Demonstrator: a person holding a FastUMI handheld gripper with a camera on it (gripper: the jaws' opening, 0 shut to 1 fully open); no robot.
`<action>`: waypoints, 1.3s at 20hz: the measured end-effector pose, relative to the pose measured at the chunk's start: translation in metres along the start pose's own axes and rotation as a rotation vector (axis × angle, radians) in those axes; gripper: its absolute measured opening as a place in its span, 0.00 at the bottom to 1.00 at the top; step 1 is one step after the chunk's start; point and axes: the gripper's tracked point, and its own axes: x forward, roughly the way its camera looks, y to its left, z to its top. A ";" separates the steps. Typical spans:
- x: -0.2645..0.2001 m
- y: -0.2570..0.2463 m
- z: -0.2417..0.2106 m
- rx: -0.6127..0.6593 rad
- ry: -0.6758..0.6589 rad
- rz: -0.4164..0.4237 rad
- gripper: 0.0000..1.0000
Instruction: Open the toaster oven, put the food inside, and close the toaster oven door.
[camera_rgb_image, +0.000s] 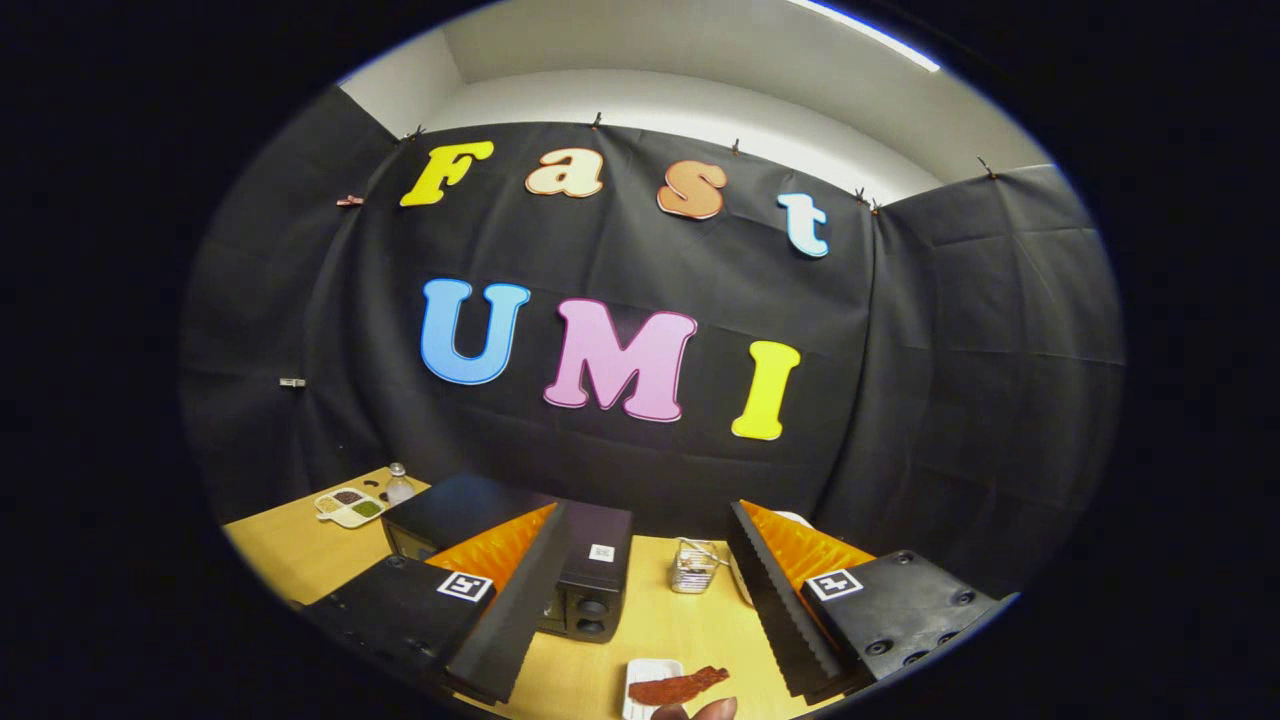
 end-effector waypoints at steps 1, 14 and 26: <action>0.006 0.014 -0.001 0.010 0.004 0.013 0.97; 0.078 0.151 -0.111 0.144 0.245 0.000 0.97; 0.110 0.188 -0.174 0.155 0.409 -0.013 0.98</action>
